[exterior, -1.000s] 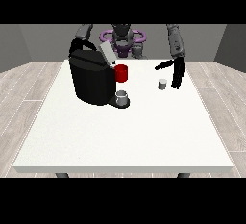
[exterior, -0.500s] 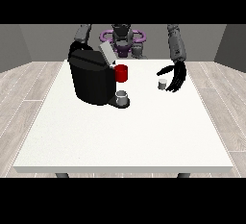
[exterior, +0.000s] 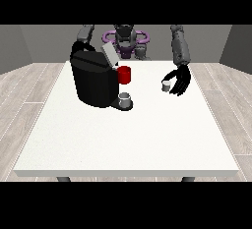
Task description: Insert the coffee pod into the coffee machine and close the lid
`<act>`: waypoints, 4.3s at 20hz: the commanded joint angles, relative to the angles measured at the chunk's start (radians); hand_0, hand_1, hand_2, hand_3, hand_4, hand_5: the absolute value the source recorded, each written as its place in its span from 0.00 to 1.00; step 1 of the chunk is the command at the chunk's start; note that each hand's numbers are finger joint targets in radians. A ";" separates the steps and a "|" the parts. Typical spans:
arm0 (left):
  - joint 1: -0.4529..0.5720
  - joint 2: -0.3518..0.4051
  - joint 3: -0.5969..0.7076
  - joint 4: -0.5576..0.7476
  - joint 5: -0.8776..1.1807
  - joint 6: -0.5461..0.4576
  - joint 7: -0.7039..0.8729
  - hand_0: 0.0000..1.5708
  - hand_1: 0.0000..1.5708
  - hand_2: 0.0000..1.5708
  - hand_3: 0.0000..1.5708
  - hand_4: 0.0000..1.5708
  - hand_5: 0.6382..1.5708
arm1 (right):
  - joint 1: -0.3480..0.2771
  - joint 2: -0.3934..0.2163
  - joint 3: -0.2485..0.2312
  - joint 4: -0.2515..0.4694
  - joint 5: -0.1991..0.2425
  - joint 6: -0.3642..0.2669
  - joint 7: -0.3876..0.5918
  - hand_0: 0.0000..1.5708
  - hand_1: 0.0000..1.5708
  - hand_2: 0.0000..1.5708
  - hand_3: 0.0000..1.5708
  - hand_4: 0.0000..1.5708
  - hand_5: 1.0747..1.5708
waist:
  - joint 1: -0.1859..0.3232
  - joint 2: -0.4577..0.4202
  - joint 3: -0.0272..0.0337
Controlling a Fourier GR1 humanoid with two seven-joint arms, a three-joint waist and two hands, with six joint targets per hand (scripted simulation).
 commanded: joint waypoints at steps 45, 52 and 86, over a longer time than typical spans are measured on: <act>-0.456 0.002 0.022 -0.055 -0.127 -0.181 0.136 0.81 0.81 0.83 0.79 0.33 1.00 | -0.042 0.018 -0.005 0.201 -0.050 0.038 -0.121 0.00 0.00 0.00 0.00 0.31 1.00 | -0.084 -0.092 -0.0012; -0.526 -0.066 0.002 -0.085 -0.132 -0.207 0.200 0.80 0.80 0.84 0.80 0.33 1.00 | -0.104 -0.013 -0.057 0.268 -0.052 0.026 -0.120 0.00 0.00 0.00 0.00 0.31 1.00 | -0.057 -0.068 -0.0007; -0.557 -0.034 0.016 -0.024 -0.208 -0.183 0.163 0.75 0.75 0.80 0.75 0.31 1.00 | -0.110 -0.035 -0.101 0.158 -0.098 0.035 -0.096 0.00 0.00 0.00 0.00 0.31 1.00 | -0.103 0.013 -0.0009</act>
